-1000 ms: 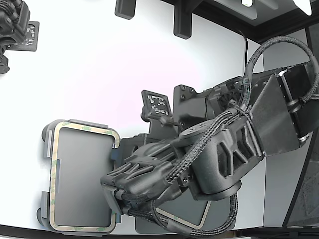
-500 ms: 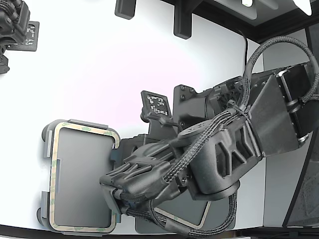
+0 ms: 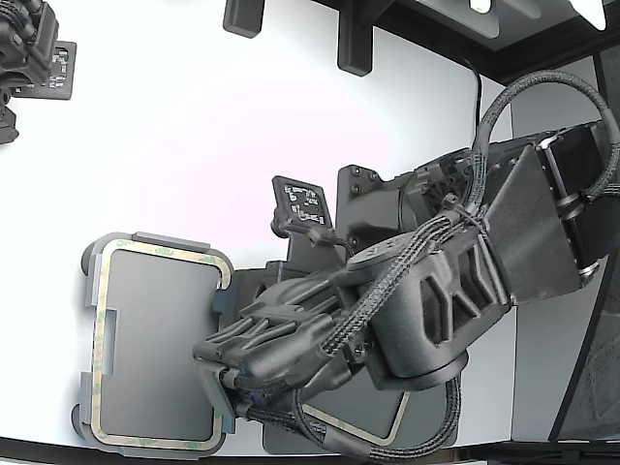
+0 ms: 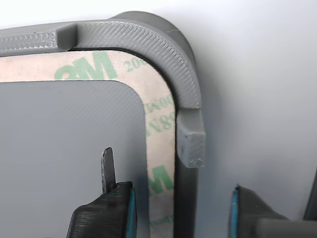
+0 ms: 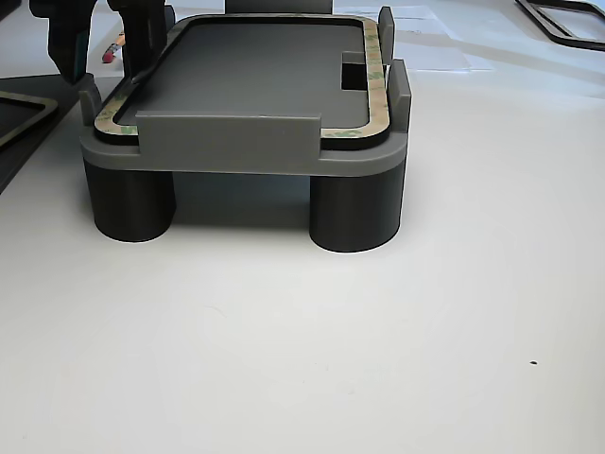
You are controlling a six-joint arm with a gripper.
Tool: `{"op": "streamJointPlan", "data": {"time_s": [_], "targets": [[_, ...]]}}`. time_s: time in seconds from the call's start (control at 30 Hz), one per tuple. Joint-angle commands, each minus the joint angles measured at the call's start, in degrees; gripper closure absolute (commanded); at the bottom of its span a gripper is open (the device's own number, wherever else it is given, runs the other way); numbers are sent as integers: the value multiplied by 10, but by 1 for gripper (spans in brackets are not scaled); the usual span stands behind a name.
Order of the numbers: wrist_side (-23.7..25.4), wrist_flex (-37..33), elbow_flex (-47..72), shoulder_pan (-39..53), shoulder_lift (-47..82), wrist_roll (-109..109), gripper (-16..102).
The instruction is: Move top rectangular frame to the holder.
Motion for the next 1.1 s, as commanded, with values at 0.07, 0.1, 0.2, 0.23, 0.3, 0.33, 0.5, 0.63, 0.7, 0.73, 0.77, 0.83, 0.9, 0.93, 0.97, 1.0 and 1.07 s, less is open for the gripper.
{"op": "streamJointPlan", "data": {"time_s": [0.07, 0.1, 0.2, 0.23, 0.3, 0.33, 0.5, 0.63, 0.7, 0.73, 0.77, 0.83, 0.9, 0.93, 0.97, 1.0, 1.07], "targets": [[17, 6, -28, -6, 11, -11, -14], [28, 6, -37, -6, 11, -18, -14], [71, 6, -80, -2, 12, -53, -14], [85, 6, -91, 1, 16, -70, -14], [108, 6, -112, 4, 27, -123, -14], [120, 6, -117, 6, 35, -158, -14], [213, -72, -51, 8, 125, -428, -14], [237, -196, 66, -29, 239, -708, -14], [225, -225, 114, -64, 292, -813, -14], [211, -239, 142, -83, 323, -844, -14], [197, -258, 177, -103, 357, -878, -14], [171, -310, 260, -142, 432, -959, -14], [147, -347, 335, -175, 502, -1025, -14], [134, -359, 368, -188, 535, -1050, -14], [120, -370, 403, -201, 568, -1070, -14], [107, -376, 439, -215, 606, -1088, -14], [75, -388, 507, -245, 679, -1124, -14]]}}
